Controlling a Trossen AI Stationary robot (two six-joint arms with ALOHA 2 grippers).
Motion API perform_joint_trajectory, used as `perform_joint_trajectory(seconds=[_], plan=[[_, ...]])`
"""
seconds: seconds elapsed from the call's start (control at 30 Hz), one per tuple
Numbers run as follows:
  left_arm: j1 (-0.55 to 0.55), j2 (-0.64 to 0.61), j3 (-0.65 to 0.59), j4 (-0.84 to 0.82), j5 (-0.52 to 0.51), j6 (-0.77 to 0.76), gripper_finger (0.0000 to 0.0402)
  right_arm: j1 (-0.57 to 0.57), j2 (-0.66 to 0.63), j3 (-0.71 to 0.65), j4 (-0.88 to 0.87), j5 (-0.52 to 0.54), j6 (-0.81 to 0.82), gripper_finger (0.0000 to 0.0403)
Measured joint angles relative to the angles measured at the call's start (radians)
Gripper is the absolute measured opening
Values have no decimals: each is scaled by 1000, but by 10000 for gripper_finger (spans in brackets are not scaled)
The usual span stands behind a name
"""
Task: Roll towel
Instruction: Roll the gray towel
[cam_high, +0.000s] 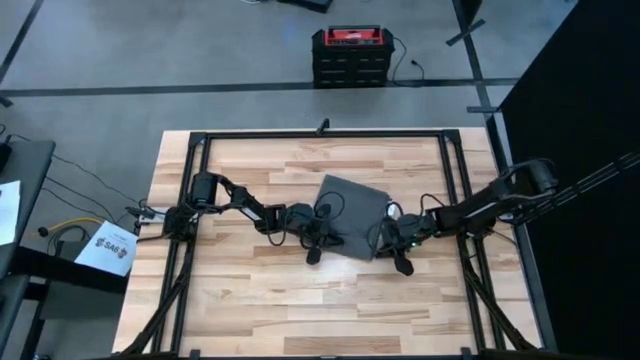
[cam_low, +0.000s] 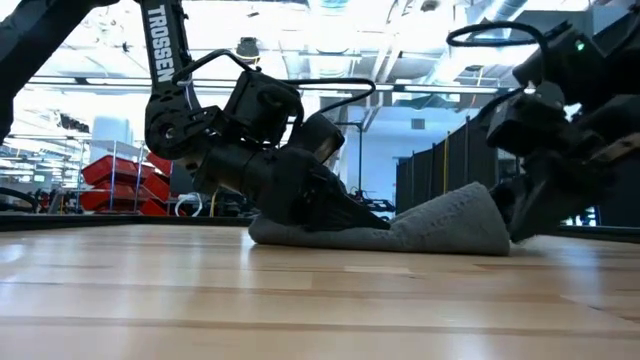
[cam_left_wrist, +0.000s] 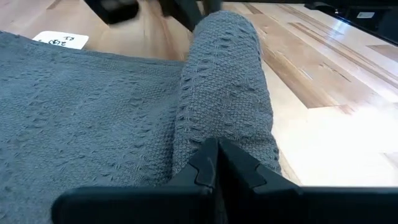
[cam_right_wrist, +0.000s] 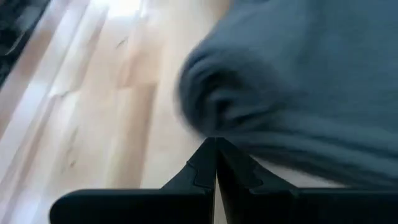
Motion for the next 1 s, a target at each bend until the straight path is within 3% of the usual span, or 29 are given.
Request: perform_joint_trajectory(seconds=[0.13, 0.23, 0.53, 0.7, 1.0], plan=[[-8, 0, 0, -3, 7, -3, 0, -4, -114, 0, -66, 168, -57, 0], [-9, 0, 0, -5, 8, -3, 0, -22, -125, 2, -61, 274, -99, 0], [3, 0, 0, -5, 14, -22, 0, 40, 77, 21, 154, 250, -72, 0], [11, 0, 0, -8, 17, -30, 0, 115, 176, 99, 159, 247, -25, 0], [6, 0, 0, -10, 18, -31, 0, 187, 241, 177, 131, 259, 54, 0]])
